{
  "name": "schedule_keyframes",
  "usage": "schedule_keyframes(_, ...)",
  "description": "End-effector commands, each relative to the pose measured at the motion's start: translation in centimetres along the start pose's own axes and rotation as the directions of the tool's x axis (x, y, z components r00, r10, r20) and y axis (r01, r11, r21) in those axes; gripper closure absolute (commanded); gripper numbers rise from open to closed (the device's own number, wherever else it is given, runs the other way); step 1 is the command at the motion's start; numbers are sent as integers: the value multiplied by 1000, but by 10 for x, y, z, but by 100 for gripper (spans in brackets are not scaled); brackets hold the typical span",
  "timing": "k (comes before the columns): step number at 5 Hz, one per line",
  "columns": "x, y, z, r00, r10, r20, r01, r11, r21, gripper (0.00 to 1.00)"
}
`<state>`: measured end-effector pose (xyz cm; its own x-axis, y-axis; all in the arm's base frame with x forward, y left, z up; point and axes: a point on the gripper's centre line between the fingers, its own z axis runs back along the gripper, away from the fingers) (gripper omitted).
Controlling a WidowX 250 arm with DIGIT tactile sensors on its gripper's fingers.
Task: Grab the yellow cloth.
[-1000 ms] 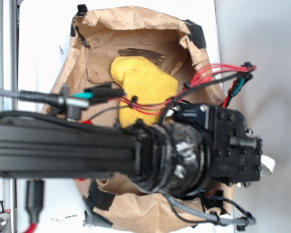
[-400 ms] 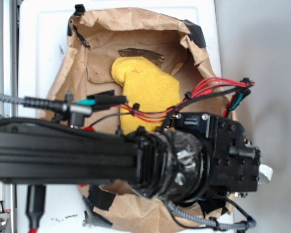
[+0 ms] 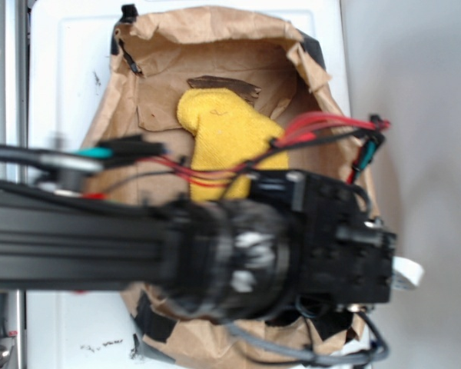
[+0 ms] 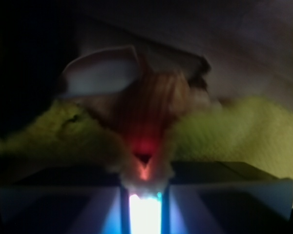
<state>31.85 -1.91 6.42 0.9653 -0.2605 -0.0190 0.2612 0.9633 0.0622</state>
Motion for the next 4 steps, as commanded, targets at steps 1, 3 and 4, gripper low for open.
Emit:
schedule_keyframes(1, -30, 33, 75, 973, 109, 204, -106, 994, -27, 100)
schedule_keyframes(3, -48, 45, 104, 949, 212, 234, -220, 975, 10, 100)
schedule_keyframes(4, -47, 43, 103, 954, 209, 214, -225, 973, 52, 100)
